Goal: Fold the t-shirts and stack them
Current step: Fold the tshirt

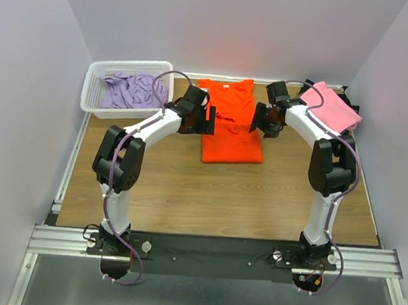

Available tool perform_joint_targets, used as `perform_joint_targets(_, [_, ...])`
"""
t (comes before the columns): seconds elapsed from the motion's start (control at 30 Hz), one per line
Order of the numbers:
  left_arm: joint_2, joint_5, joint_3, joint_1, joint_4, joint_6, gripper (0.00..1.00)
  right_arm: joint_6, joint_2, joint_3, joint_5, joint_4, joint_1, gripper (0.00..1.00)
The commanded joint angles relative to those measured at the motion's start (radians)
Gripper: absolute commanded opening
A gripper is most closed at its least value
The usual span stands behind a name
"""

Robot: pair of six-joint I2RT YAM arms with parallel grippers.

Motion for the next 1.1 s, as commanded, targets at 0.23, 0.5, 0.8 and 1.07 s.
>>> perform_joint_targets(0.23, [-0.144, 0.058, -0.276, -0.056, 0.128, -0.068, 0.88, 0.018, -0.167, -0.293, -0.103, 0.064, -0.004, 0.68])
perform_joint_targets(0.5, [-0.188, 0.075, -0.377, -0.059, 0.170, -0.096, 0.88, 0.023, -0.199, -0.403, -0.102, 0.094, -0.006, 0.64])
perform_joint_targets(0.8, [-0.193, 0.070, -0.385, -0.072, 0.170, -0.100, 0.86, 0.014, -0.187, -0.475, -0.091, 0.141, -0.006, 0.49])
perform_joint_targets(1.07, [-0.195, 0.043, -0.393, -0.092, 0.148, -0.111, 0.78, 0.011, -0.180, -0.484, -0.106, 0.146, -0.004, 0.35])
